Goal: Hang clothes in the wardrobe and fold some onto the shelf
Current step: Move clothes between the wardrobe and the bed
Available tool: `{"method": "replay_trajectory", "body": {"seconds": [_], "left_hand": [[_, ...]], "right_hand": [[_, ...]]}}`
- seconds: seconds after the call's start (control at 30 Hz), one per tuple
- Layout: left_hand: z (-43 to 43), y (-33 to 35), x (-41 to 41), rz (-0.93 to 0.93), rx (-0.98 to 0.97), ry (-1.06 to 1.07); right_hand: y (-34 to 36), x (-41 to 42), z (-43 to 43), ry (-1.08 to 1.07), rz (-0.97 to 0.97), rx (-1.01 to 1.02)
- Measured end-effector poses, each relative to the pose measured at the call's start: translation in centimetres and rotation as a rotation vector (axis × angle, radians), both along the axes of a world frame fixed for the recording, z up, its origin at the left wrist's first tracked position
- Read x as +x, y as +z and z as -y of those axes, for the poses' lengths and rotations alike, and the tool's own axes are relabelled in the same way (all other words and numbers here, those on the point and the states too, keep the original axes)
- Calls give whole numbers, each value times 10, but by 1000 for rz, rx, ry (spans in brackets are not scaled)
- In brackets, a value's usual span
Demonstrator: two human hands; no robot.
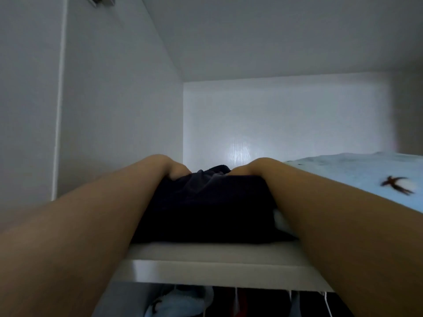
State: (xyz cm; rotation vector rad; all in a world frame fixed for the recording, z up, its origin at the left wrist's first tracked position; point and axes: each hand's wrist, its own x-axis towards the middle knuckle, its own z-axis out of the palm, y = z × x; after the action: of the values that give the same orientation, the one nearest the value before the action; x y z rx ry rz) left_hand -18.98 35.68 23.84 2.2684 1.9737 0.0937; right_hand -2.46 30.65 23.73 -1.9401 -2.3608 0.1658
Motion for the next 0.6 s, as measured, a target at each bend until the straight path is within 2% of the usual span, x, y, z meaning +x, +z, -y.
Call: {"method": "replay_trajectory", "body": {"seconds": [0.13, 0.23, 0.37, 0.43, 0.6], "left_hand": [[28, -1, 0, -21, 80, -8], [48, 2, -5, 30, 95, -12], [73, -8, -13, 126, 60, -21], [81, -16, -13, 68, 62, -12], [109, -27, -9, 10, 266, -39]], "right_hand": [[3, 0, 29, 11, -86, -3], [9, -2, 46, -32, -277, -5], [-3, -6, 66, -41, -357, 73], [-16, -8, 72, -63, -399, 91], [-31, -15, 96, -92, -332, 240]]}}
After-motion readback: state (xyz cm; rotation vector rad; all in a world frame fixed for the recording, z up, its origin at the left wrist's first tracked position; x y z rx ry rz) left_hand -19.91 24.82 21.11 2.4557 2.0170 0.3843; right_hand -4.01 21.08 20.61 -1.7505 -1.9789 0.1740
